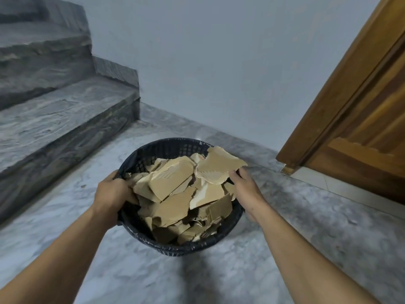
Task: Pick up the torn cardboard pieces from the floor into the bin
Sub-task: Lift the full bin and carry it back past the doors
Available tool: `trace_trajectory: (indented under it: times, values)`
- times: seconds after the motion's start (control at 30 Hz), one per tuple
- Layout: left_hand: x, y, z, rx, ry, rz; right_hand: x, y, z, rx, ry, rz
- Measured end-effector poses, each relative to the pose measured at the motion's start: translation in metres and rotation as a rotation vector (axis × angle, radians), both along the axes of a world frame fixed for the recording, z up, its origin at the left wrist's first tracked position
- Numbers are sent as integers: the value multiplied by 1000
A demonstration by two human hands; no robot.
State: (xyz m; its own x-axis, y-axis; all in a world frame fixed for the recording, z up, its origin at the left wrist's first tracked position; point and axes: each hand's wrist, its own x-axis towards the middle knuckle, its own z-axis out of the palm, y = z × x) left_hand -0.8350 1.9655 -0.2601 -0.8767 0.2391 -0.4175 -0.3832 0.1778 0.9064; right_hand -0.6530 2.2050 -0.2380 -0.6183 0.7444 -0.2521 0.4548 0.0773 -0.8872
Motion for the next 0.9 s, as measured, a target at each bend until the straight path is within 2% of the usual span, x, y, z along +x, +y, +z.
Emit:
trace_trajectory:
  times: [0.2, 0.3, 0.4, 0.53, 0.67, 0.77, 0.9]
  values:
    - [-10, 0, 3, 181, -102, 37, -3, -9, 10, -32, 58, -47]
    - [-7, 7, 33, 168, -116, 35, 0, -6, 44, -102, 84, -79]
    - [-3, 24, 88, 153, -149, 22, 7, 5, 100, -94, 87, -151]
    - [4, 54, 198, 148, -170, -31, 32, 32, 207, -123, 65, -209]
    - [20, 98, 345, 187, -182, -184, 77, 61, 348, -125, 94, -225]
    - [32, 136, 454, 242, -195, -329, 112, 78, 450, -55, 133, -255]
    - [63, 180, 579, 307, -199, -566, 161, 87, 569, 72, 143, -430]
